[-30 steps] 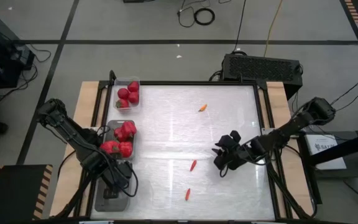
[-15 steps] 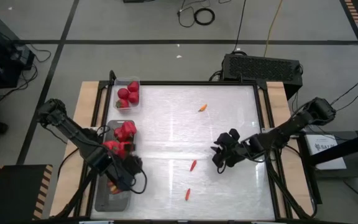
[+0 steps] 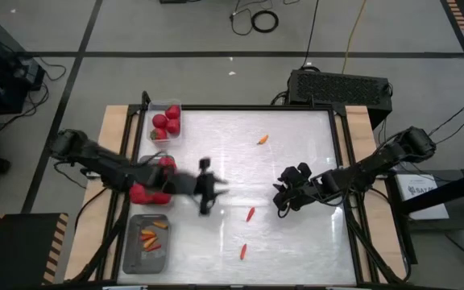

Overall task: Sort produce into baskets
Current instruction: Put the yellow chili pepper into the bottom gray bin

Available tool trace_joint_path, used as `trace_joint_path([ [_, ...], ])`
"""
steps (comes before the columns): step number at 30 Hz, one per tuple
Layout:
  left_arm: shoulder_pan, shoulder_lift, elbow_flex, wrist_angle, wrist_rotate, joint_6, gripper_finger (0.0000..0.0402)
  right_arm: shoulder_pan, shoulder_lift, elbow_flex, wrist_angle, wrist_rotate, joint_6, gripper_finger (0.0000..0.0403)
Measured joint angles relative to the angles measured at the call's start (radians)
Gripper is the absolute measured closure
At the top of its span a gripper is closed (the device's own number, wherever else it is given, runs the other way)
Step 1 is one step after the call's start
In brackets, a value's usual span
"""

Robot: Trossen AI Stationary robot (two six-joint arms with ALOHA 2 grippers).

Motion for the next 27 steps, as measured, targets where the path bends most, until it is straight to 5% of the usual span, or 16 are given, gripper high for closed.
trace_joint_path([
  [6, 0.265, 0.164, -0.035, 0.338, 0.090, -0.171, 0.0277, -0.026, 0.000, 0.000, -0.005, 0.001, -0.022, 0.0273],
  [14, 0.421, 0.521, 0.175, 0.407, 0.190, -0.155, 0.0263, -0.031, 0.000, 0.000, -0.016, 0.001, -0.064, 0.0273],
  [21, 0.433, 0.750, 0.433, 0.349, -0.033, -0.046, 0.0179, -0.015, 0.000, 0.000, -0.032, 0.001, -0.061, 0.0273],
  [27, 0.465, 0.890, 0.612, 0.247, -0.051, -0.118, 0.0127, -0.014, 0.003, 0.000, -0.035, 0.003, -0.061, 0.0273],
])
